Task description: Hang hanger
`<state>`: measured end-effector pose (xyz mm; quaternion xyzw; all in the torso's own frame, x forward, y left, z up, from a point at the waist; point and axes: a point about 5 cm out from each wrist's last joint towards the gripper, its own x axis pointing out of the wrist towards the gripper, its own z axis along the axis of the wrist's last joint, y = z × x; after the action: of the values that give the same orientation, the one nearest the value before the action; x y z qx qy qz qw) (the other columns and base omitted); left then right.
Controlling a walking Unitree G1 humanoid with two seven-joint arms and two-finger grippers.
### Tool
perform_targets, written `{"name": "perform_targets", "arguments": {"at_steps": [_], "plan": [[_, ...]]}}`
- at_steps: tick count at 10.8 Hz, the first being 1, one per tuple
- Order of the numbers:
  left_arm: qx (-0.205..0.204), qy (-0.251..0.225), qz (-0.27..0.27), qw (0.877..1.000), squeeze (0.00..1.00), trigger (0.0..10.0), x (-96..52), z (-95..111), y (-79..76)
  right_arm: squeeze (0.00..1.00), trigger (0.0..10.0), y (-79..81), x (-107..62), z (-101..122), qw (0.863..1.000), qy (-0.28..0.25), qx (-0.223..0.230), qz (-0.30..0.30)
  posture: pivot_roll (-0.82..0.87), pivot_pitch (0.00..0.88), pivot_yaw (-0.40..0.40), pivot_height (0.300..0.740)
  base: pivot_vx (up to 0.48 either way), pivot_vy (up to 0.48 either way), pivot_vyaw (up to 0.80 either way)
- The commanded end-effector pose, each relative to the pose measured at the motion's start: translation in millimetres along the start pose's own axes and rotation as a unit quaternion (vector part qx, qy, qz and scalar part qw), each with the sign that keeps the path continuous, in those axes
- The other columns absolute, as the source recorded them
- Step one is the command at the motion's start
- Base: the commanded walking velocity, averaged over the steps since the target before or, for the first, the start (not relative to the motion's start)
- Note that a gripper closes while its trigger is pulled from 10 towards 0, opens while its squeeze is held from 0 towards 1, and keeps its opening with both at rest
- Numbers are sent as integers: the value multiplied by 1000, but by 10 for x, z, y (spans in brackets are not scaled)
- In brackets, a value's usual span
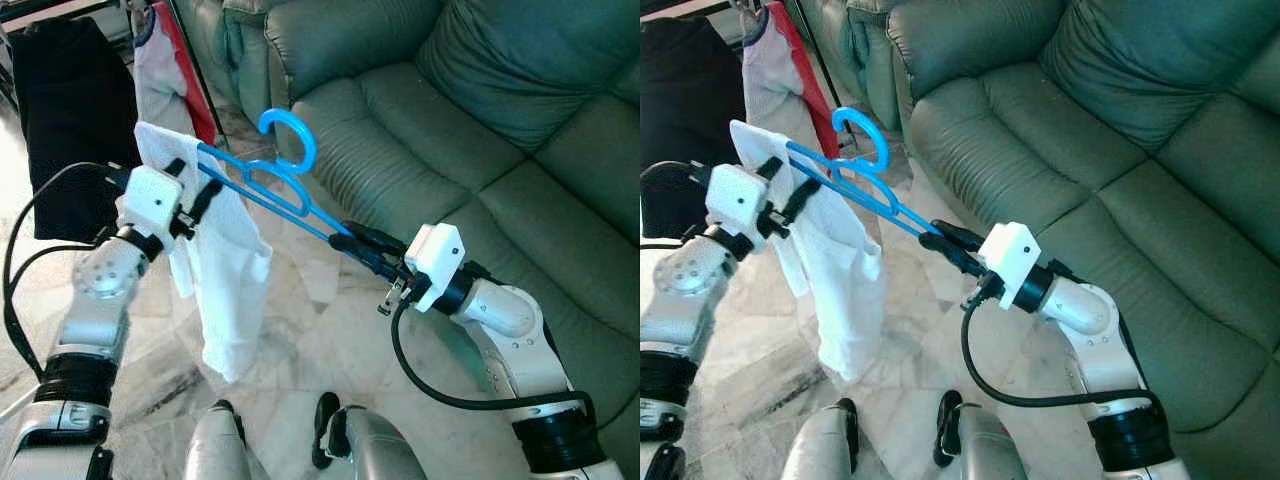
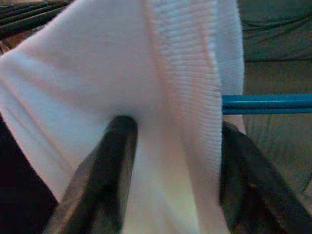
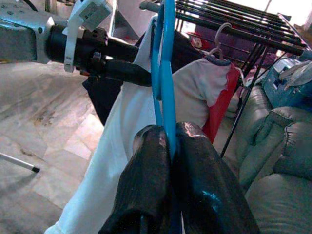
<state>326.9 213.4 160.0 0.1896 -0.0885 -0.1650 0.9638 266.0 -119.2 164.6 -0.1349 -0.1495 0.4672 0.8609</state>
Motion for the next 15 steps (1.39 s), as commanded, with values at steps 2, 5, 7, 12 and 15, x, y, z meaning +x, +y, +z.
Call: {"name": "perform_targets", "arguments": {"at_steps": [2,5,7,12,15], "plan": [[4,3,1,1000,0,0,-62,4,75,0,10000,2,4,82,1000,-28,-13,4,7,189,-92,740,0,0,0],[7,6,0,1000,0,0,-72,9,125,0,10000,4,-1,67,1000,-25,-15,6,9,188,-92,740,0,0,0],[14,7,-7,1000,0,0,-71,27,141,0,10000,5,-6,44,1000,-21,-17,6,9,187,-91,740,0,0,0],[58,-22,-7,998,0,0,-22,228,156,0,10000,236,-20,-283,999,34,24,-1,32,190,-89,740,0,0,0],[50,-37,-20,998,0,0,-13,279,34,0,10000,252,19,-349,999,36,25,-28,45,188,-84,740,0,0,0]]}}
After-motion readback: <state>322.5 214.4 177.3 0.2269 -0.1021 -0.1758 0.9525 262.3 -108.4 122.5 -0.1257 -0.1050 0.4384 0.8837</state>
